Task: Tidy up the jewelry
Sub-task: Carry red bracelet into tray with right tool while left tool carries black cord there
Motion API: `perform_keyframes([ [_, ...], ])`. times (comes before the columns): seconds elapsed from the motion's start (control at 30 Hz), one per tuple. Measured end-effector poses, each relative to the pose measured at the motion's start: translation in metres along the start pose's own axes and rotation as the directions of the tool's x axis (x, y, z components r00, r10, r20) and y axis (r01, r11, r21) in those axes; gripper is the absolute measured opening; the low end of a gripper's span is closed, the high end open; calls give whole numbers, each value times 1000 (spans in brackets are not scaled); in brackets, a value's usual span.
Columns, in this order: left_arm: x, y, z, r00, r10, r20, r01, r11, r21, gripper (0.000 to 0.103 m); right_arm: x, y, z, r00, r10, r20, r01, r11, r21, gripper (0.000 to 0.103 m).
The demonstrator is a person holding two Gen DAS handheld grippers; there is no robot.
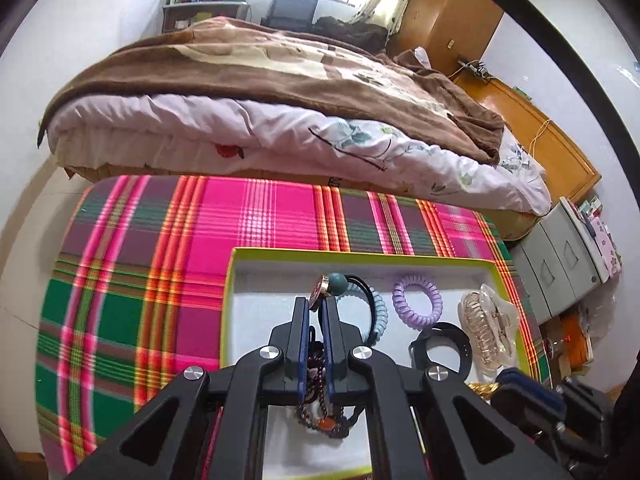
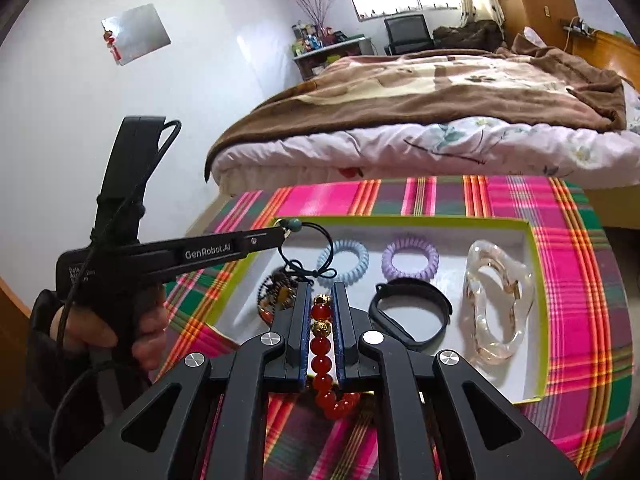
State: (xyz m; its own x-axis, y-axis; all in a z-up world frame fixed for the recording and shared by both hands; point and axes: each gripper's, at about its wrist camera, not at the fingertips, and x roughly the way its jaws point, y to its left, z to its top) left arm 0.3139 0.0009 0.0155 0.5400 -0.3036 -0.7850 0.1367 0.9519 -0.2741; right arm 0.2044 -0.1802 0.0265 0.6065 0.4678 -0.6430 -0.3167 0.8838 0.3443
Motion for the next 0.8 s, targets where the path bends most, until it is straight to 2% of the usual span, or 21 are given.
perform_keyframes([
  [0.3,29,-16,-3,998,2,-55,0,999,42,6,19,-5,-4,999,-8,-50,7,1000,-22,10],
  [0.63,41,-20,-7,996,20,-87,-15,998,56,10,41,-5,-17,992,-17,-129,13,999,-39,10],
  [0.77,41,-21,-8,996,20,-91,-15,998,60,19,45,-6,-19,989,-15,-147,11,999,-31,10],
  [0.8,41,-21,-9,995,19,-95,-13,998,61,24,46,-6,-19,988,-17,-153,13,1000,-28,10],
])
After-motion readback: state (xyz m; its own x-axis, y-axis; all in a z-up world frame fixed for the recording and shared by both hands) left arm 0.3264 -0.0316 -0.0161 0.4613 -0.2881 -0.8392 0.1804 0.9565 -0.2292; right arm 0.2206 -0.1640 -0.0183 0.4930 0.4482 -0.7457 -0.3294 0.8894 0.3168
